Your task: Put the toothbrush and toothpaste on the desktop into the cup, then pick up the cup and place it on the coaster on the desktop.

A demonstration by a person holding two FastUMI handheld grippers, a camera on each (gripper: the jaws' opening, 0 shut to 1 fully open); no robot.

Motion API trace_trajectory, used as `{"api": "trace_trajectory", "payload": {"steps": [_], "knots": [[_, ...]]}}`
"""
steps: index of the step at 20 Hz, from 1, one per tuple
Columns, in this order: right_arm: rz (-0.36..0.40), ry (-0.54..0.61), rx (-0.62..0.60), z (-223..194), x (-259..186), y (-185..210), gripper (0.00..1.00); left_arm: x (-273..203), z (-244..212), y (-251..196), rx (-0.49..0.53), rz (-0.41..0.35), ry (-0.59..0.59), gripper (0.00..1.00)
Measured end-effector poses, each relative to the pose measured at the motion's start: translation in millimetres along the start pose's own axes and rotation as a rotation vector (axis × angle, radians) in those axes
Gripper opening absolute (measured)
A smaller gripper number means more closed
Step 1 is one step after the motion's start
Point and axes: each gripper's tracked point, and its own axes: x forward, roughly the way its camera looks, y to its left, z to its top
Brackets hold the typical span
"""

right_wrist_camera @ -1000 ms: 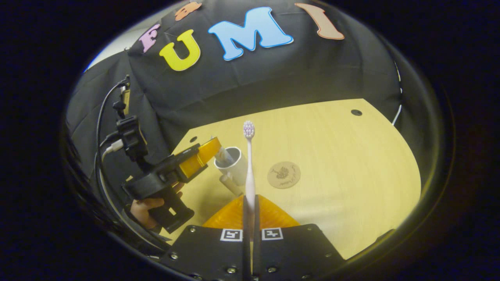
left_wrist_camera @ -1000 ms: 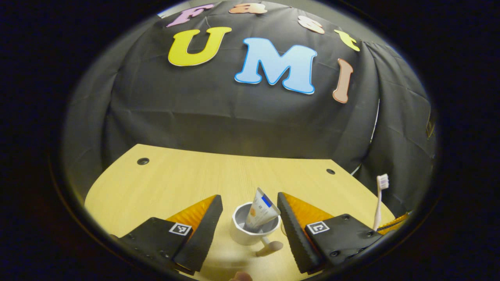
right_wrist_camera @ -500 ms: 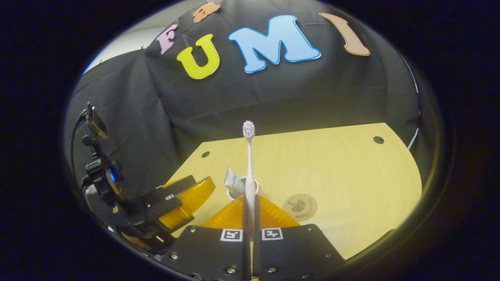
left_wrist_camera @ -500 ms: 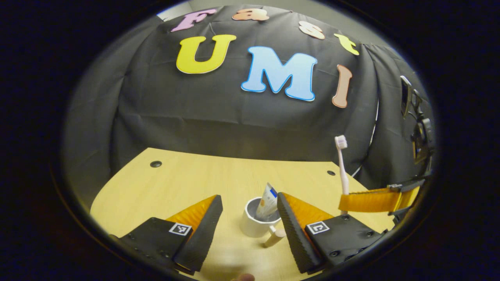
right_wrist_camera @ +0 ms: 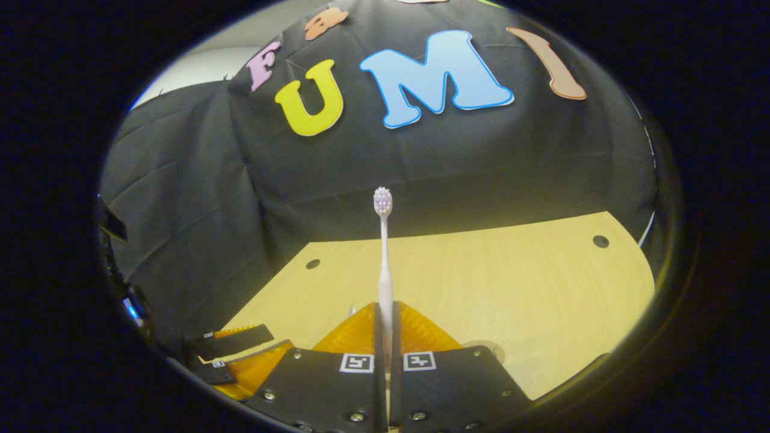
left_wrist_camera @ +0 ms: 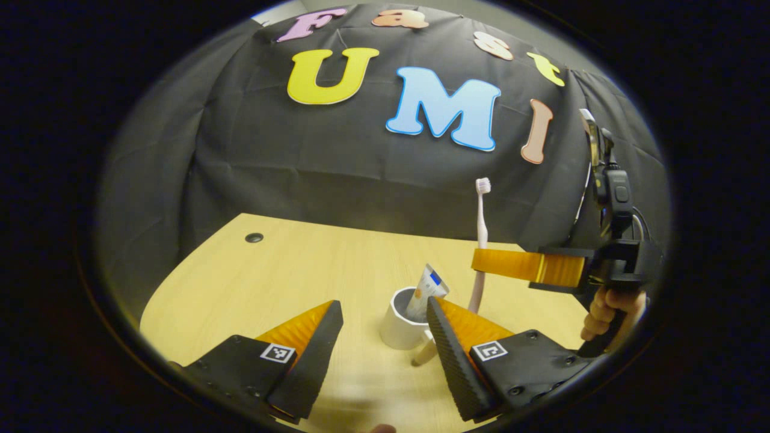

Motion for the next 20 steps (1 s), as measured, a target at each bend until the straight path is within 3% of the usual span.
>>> {"api": "trace_trajectory", "payload": {"steps": [4,6,16,17,19,20], "knots": [[-0.024,-0.037,-0.028,4.3,25.6,-3.1,0.03,-4.4,-9.4,9.5,-0.043,0.022,0.018,0.91],[-0.020,-0.037,-0.029,1.6,36.8,-2.6,0.03,-5.6,-13.2,16.7,-0.064,0.036,0.027,1.00],[-0.027,0.026,-0.047,-22.6,60.2,-2.9,0.05,-3.0,-22.9,25.3,-0.120,0.051,0.054,0.94],[-0.025,0.030,-0.046,-22.9,59.6,-3.3,0.06,-3.4,-23.6,25.0,-0.121,0.051,0.055,1.00],[-0.026,0.037,-0.051,-25.3,57.9,-2.7,0.06,-2.1,-24.8,22.8,-0.125,0.050,0.061,0.94],[-0.024,0.042,-0.055,-26.3,56.8,-2.6,0.07,-1.7,-26.0,21.9,-0.128,0.048,0.062,1.00]]}}
